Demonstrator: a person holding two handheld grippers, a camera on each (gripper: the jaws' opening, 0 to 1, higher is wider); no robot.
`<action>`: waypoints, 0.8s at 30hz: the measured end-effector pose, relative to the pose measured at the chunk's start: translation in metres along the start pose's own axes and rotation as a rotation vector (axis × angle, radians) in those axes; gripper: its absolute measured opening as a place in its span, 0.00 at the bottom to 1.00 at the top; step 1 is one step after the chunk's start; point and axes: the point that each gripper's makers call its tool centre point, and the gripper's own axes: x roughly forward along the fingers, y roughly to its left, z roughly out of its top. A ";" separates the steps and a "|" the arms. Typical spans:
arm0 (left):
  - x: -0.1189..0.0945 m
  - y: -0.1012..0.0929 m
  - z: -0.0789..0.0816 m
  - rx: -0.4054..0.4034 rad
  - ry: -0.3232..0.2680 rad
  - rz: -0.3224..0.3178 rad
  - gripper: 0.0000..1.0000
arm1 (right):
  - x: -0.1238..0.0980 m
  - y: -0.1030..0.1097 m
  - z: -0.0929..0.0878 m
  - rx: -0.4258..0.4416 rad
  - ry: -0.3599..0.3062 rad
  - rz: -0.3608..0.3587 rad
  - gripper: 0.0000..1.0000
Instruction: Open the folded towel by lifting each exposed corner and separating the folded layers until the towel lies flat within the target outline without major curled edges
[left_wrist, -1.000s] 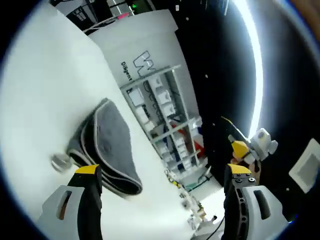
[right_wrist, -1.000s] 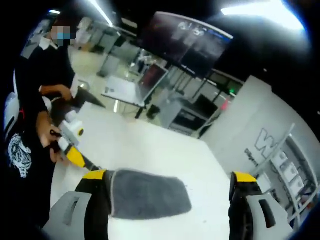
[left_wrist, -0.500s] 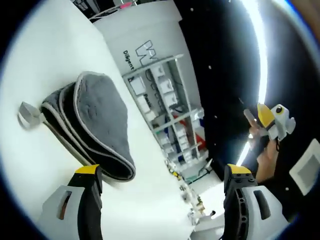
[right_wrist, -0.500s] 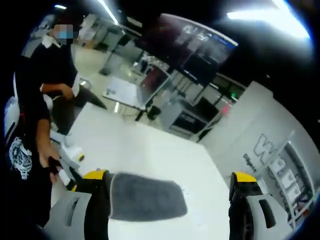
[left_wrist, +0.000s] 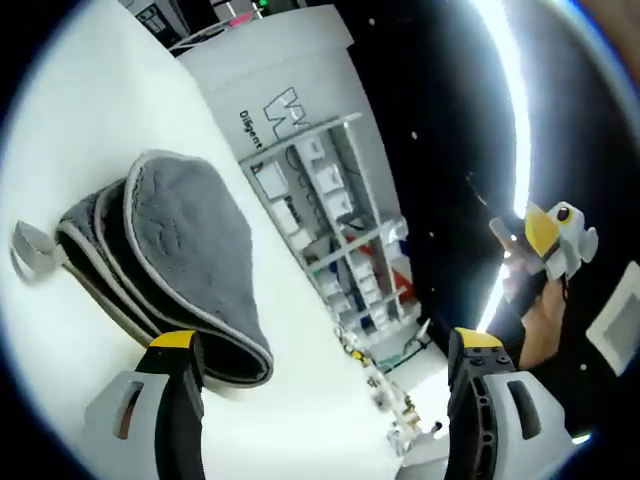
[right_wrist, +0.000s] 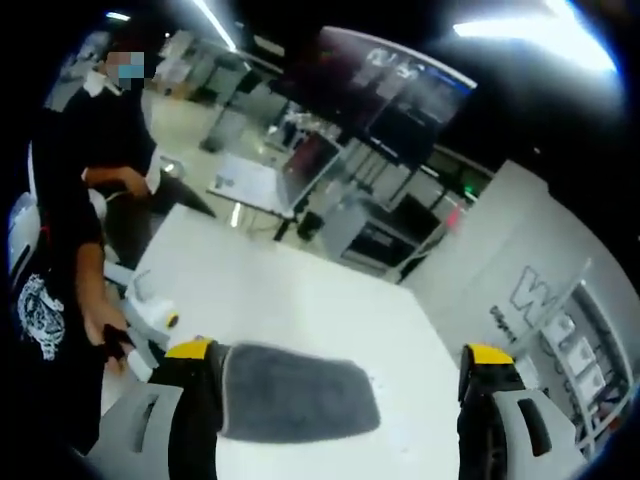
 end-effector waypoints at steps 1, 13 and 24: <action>0.000 0.002 0.000 -0.011 0.001 0.008 1.00 | 0.000 0.000 -0.001 0.001 0.004 -0.001 1.00; -0.007 0.001 0.020 0.015 -0.086 0.011 1.00 | 0.005 0.005 -0.006 0.011 0.002 0.010 1.00; -0.020 0.006 0.052 0.070 -0.187 0.060 1.00 | 0.009 0.007 -0.009 0.010 0.006 0.020 1.00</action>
